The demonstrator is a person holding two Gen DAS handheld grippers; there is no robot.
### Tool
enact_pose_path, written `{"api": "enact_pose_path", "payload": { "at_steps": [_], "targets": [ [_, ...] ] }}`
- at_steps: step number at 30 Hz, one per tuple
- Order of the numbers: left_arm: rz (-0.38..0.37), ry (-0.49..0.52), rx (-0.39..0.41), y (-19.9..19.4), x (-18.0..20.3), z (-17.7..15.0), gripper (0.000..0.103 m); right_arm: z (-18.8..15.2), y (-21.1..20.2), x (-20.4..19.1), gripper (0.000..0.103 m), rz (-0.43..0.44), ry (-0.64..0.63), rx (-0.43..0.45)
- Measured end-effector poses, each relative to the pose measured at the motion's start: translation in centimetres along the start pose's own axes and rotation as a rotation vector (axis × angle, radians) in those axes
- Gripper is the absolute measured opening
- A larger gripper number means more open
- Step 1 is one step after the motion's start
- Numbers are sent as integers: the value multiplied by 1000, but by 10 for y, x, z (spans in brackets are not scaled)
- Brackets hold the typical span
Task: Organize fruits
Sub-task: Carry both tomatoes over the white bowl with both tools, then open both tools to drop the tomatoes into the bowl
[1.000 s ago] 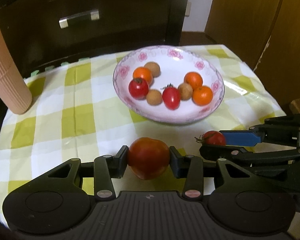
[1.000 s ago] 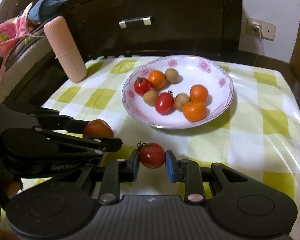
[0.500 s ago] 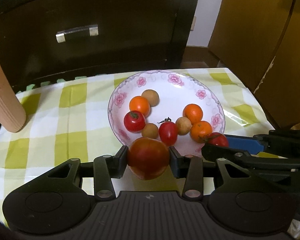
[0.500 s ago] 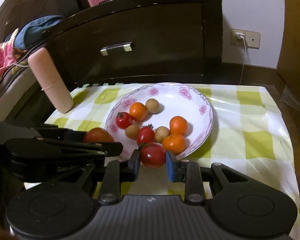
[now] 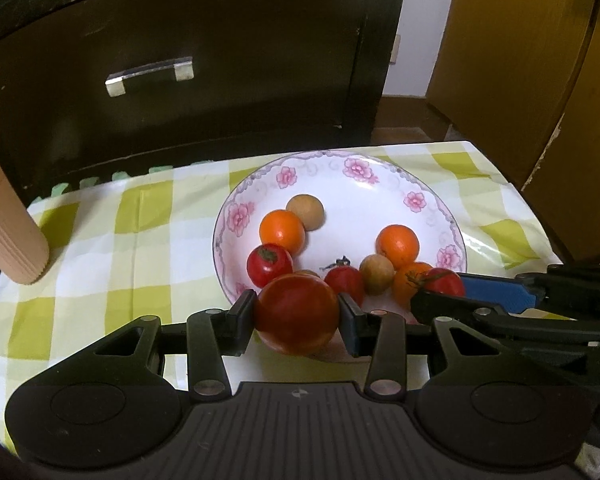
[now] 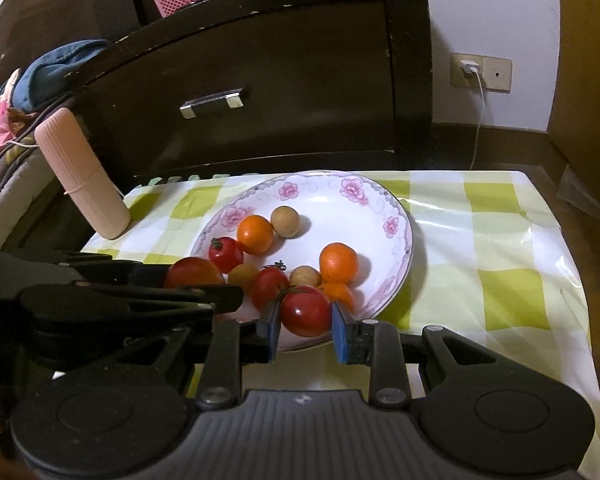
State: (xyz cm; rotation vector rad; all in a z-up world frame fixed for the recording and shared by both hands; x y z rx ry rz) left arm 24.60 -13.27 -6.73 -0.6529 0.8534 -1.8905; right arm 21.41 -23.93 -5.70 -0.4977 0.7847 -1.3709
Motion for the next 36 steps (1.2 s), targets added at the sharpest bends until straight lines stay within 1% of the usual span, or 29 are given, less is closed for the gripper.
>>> {"api": "enact_pose_path", "payload": {
  "at_steps": [5,12,24,30,36],
  "targets": [
    [-22,-42,-14,11,-2,4,50,5,7,7,29,-4,14,1],
    [-5,-71,-16,11,-7,11,53,11,11,9,29,10,39,22],
    [13,-110,18,0,-17,19,67,15,8,8,30,46,63,37],
    [18,-110,23,-3,-19,21,68,14,7,6,31,35,49,40],
    [41,-80,44,-11,-18,19,75,14,1,5,33,5,19,54]
  ]
}}
Point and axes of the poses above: each gripper's, at about its wrist camera, not at the fingertips, and y roughly the way its jaws point, x to its right, z to its top, the point moved 7 cm from there along y, roughly the way its jaws point, and after that the axes turned 2 degrees about -y, right-handed, at the moved point
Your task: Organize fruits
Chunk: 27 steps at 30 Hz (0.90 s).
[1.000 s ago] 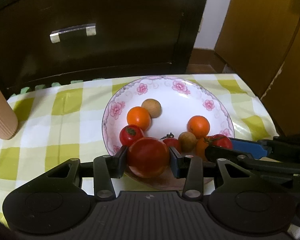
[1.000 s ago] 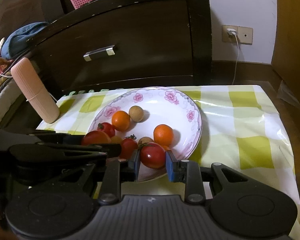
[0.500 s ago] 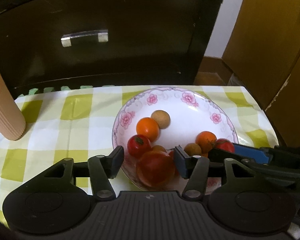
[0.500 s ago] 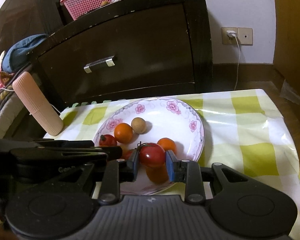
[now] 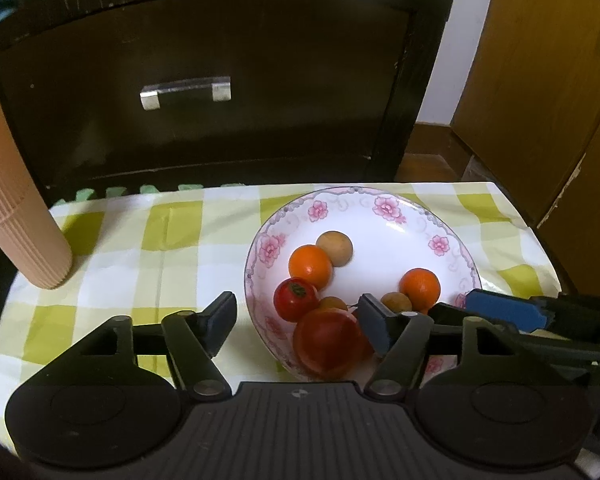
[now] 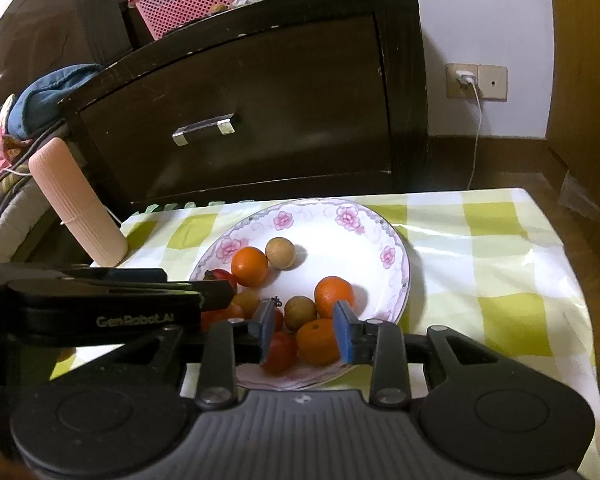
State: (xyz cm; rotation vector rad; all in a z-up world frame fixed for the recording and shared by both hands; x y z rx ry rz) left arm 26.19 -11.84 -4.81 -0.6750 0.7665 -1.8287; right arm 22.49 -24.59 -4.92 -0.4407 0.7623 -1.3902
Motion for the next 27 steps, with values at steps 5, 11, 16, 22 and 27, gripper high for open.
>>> {"api": "enact_pose_path", "payload": {
  "at_steps": [5,11,16,22,27],
  "targets": [
    [44,33,26,-14,1,-4,81,-3,-10,-2,33,-6,-9,-4],
    [84,63,60,-34,4,-9,87,-6,-26,-5,34,-4,2,3],
    [88,45,70,-45,3,-14,92,-9,-38,-7,34,-20,11,17],
    [103,-3,115,-63,-3,-17,103,-21,-56,-12,35,-29,17,24],
    [164,37,154,-83,0,-23,103,-28,-75,-18,38,-29,47,52]
  ]
}}
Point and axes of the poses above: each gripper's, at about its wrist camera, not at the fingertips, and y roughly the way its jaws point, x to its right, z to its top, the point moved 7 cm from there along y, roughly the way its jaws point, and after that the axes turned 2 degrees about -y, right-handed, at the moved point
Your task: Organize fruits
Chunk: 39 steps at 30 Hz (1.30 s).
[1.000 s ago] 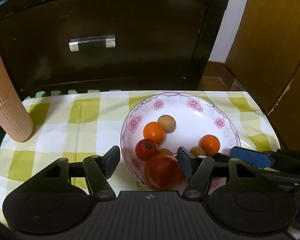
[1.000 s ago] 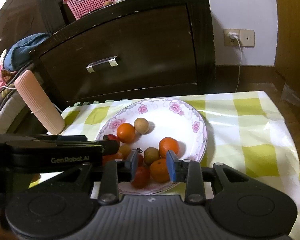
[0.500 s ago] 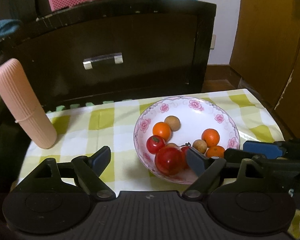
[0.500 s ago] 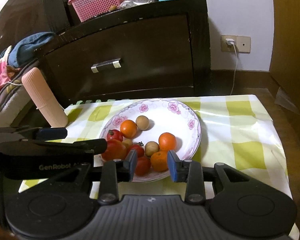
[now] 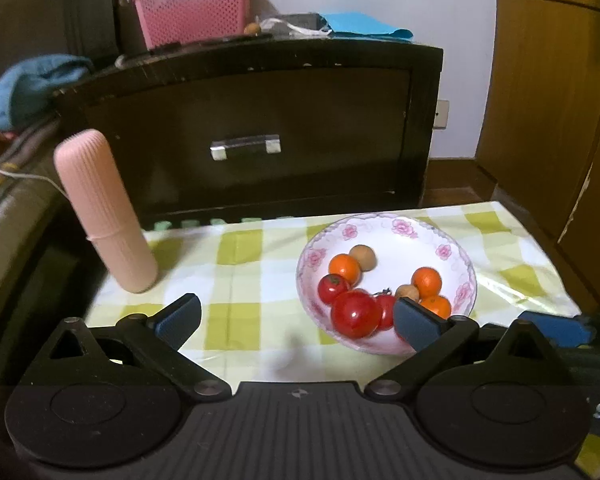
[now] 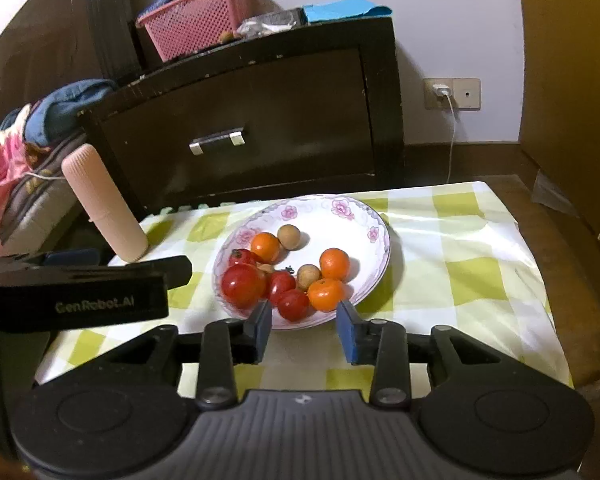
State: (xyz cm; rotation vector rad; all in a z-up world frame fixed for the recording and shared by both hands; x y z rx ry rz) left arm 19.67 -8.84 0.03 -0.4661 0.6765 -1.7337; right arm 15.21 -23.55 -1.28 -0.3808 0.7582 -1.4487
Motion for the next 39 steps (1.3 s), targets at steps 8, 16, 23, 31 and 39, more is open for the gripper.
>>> {"api": "enact_pose_path", "payload": {
  "at_steps": [8,16,23,31,39],
  "targets": [
    [40,32,-14,-28,-4,-21,103,-16,-32,-11,39,-20,13,23],
    [55,26,-37,-55,-8,-40,103,-40,-56,-19,39,-14,34,14],
    [-7,-18,-91,-72,-10,-64,103,-56,-77,-25,39,-9,45,16],
    [1,-15,-99,-89,-10,-78,103,-72,-93,-31,39,-3,44,4],
    [-23,-26,-99,-104,-8,-84,103,-78,-104,-35,39,4,45,10]
  ]
}}
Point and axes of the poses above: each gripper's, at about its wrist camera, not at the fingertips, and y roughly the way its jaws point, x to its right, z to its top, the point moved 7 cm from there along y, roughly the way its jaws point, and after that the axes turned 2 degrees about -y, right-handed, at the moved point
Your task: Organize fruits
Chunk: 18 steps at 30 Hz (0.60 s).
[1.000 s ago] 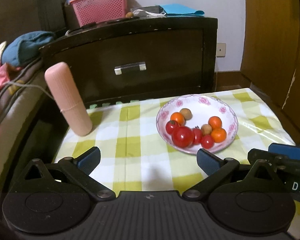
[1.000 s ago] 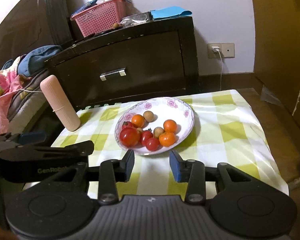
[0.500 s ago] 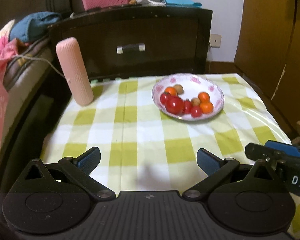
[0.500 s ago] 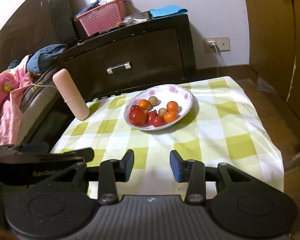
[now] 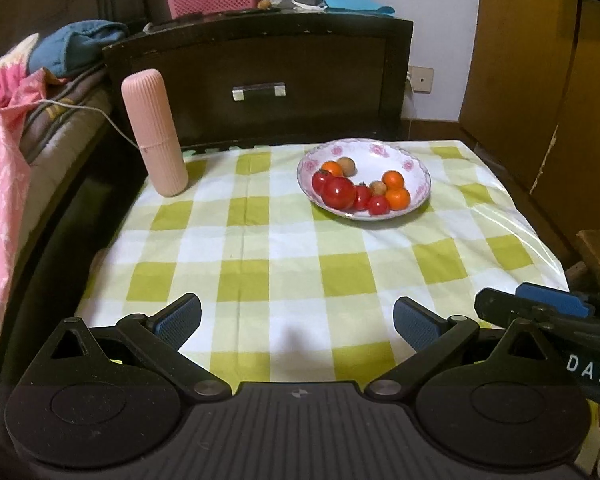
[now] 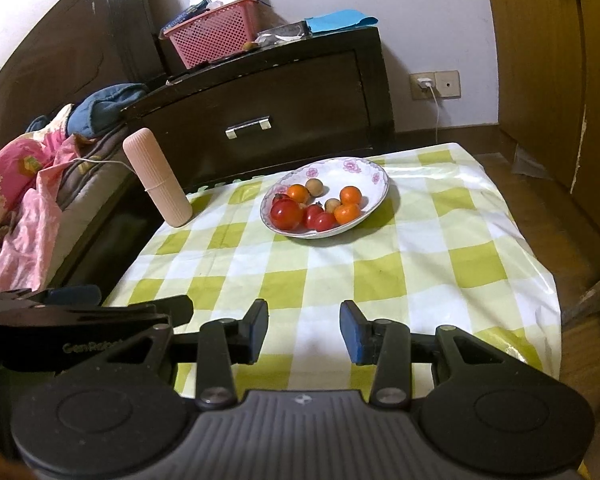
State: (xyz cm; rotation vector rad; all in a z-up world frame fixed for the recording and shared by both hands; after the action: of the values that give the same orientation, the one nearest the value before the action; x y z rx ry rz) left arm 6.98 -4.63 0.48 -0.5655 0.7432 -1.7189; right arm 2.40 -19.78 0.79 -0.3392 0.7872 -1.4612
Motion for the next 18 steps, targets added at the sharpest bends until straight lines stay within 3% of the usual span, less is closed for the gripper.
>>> {"api": "enact_pose_path", "payload": {
  "at_steps": [18],
  "targets": [
    [9,-3,-12,-17,2,-15,103,-14,-17,-2,39,26,23,-11]
  ]
}}
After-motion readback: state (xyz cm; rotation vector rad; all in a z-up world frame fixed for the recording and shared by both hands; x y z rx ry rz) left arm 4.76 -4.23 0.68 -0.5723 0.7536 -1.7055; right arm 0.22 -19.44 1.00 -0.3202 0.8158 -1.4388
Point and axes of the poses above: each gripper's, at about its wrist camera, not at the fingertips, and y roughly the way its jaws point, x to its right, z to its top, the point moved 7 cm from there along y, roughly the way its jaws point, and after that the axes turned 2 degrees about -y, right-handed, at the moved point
